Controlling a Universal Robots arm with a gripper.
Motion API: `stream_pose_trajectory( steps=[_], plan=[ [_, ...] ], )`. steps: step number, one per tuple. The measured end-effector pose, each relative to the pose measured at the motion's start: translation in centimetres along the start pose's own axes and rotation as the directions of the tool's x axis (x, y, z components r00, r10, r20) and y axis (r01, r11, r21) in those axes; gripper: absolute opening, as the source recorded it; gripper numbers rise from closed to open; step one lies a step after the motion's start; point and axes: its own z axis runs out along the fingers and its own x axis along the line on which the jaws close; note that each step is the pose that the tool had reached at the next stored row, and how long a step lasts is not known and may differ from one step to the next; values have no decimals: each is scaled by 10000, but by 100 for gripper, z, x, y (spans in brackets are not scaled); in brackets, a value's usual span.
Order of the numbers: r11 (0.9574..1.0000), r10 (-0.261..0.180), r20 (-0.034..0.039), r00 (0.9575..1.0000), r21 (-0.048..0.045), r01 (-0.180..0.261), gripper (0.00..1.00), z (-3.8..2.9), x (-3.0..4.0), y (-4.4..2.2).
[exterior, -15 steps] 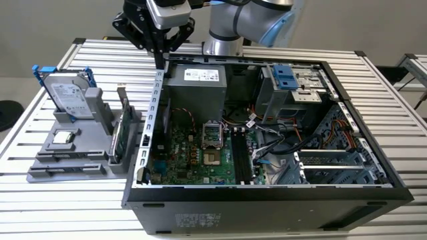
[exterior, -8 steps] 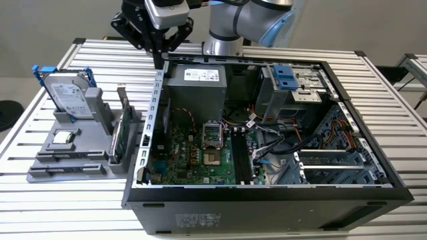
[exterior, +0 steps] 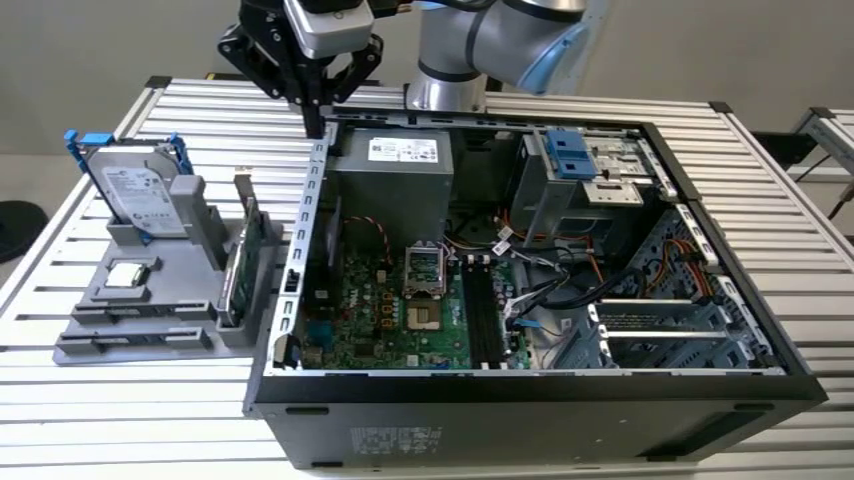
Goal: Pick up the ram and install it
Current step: 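Reach for the ram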
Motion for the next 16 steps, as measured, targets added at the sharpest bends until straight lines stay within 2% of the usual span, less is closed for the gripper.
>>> stream_pose_trajectory(
  steps=[16],
  plan=[
    [10000, 0, 0, 10000, 0, 0, 0, -1, 65, -5]
  ],
)
